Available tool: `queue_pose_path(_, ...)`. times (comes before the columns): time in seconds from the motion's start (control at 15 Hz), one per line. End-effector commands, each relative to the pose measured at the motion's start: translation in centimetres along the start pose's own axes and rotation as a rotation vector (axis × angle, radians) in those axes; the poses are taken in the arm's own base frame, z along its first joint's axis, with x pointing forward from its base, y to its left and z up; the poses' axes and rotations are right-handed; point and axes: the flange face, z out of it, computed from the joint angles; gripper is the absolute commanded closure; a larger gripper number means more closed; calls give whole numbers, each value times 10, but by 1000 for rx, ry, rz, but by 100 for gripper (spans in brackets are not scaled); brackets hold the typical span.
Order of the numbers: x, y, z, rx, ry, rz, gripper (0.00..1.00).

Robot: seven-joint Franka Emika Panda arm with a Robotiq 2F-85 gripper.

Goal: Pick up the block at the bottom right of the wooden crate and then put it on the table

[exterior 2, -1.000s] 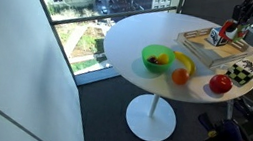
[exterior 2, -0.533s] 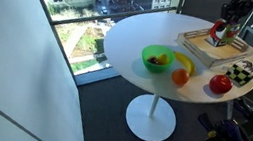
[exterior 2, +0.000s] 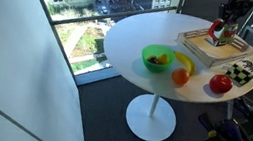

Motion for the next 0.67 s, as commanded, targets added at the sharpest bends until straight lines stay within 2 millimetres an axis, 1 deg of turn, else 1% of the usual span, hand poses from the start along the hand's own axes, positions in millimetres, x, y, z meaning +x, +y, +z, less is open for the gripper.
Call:
queue_pose_path(0.0, 0, 0, -1, 0, -1, 0, 59)
queue_pose_path(0.27, 0, 0, -1, 0, -1, 0, 59)
queue_pose_path(0.33, 0, 0, -1, 0, -1, 0, 84)
queue_pose_path(0.6, 5, -6, -4, -4, 7, -1, 84)
